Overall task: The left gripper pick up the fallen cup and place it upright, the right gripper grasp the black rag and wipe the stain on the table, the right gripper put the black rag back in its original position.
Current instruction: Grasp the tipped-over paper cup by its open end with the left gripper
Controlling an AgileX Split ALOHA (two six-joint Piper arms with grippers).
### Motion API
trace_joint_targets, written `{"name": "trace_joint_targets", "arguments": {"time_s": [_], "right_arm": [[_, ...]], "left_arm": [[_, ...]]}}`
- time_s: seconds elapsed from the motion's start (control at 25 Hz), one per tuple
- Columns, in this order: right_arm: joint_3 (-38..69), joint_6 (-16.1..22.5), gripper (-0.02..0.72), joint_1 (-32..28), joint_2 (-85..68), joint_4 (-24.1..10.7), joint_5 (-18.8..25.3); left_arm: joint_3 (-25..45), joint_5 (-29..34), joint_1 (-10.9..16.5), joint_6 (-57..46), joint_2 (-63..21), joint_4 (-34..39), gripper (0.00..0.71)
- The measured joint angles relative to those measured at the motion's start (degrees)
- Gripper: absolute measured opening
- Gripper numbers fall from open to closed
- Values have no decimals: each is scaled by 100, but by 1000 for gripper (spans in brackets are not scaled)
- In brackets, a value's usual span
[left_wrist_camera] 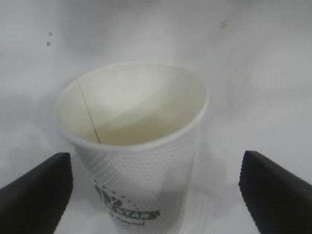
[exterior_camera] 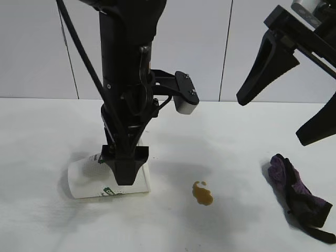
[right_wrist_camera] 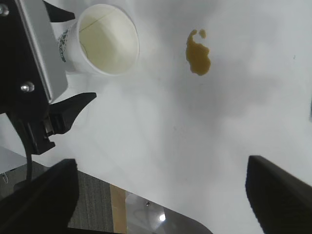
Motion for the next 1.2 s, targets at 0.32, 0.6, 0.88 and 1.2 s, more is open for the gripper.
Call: {"name": "trace_joint_targets", "arguments": {"time_s": [0.32, 0.6, 0.88, 1.2], "right_arm": [[0, 0, 644, 0, 0, 0, 0], [0, 0, 644, 0, 0, 0, 0], [0, 0, 644, 0, 0, -7, -12], [0, 0, 645, 0, 0, -7, -17]], "left_arm": [[0, -298, 0, 25, 266, 204, 664], [0, -311, 0, 25, 302, 362, 664], [-17, -288, 0, 25, 302, 362, 538], [-29, -272, 21, 25, 183, 362, 511]]}}
